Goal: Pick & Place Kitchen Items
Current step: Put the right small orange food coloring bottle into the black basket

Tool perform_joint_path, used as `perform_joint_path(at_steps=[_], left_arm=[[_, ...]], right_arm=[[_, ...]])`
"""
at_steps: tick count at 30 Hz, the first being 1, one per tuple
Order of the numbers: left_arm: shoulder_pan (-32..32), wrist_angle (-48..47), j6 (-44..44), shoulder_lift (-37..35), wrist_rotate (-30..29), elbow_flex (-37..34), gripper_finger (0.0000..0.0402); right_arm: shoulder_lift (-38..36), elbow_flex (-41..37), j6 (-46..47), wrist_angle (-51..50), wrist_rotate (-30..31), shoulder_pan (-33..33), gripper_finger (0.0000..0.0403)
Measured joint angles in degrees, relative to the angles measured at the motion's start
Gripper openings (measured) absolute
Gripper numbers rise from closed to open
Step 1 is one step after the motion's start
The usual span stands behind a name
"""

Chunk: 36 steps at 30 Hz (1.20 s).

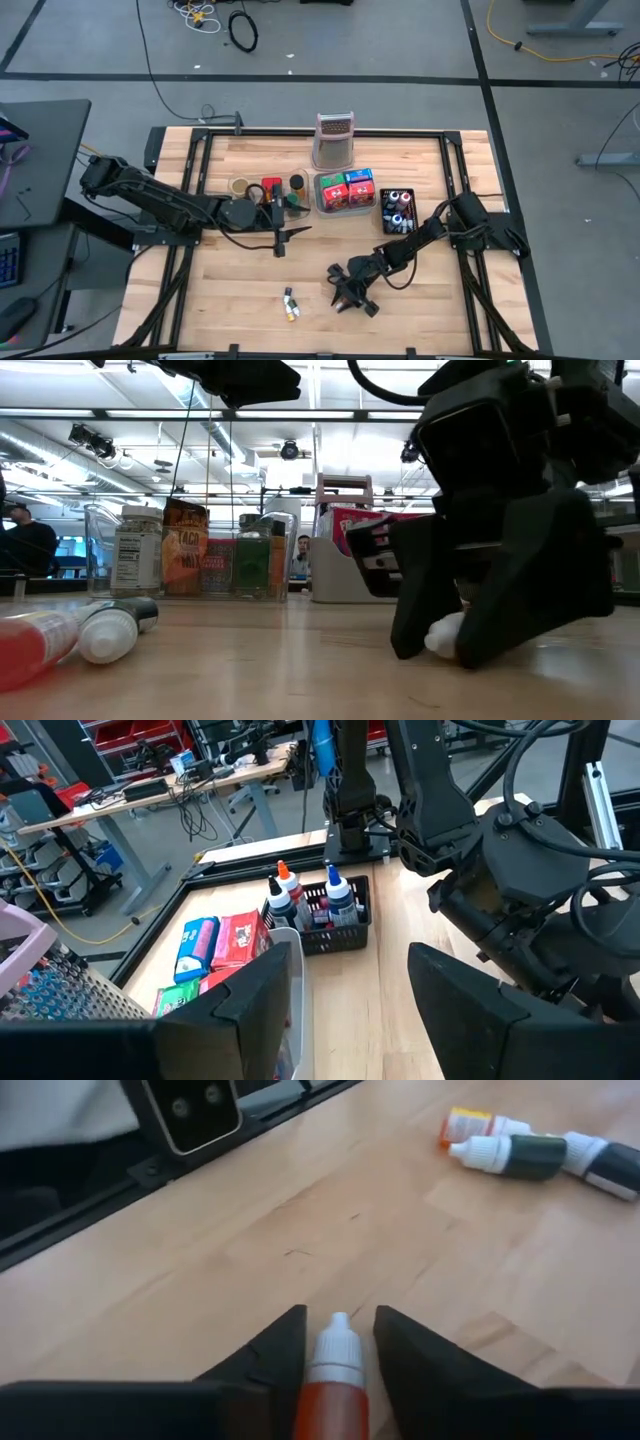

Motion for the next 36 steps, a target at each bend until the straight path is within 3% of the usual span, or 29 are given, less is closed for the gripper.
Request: perform_joint_path(at_steps=[9, 15, 23, 32, 36], left_arm=[[0.0, 0.0, 0.0, 0.0, 0.0, 0.0, 0.021], [0.0, 0.0, 0.0, 0.0, 0.0, 0.0, 0.021], [0.0, 0.1, 0.0, 0.0, 0.0, 0.0, 0.021], [0.0, 0.0, 0.0, 0.0, 0.0, 0.0, 0.021], [0.0, 0.0, 0.0, 0.0, 0.0, 0.0, 0.021]], right_arm=[[-0.3, 0.0, 10.7, -1.0, 1.2, 0.0, 0.0068], [-5.0, -0.2, 10.9, -9.2, 5.3, -0.1, 0.009], [-22.3, -0.3, 13.3, -32.8, 20.7, -0.1, 0.0066], [-41.2, -0.3, 22.1, -50.9, 47.8, 4.9, 0.0091], [-46.9, -0.3, 29.5, -58.9, 57.2, 8.9, 0.0081]])
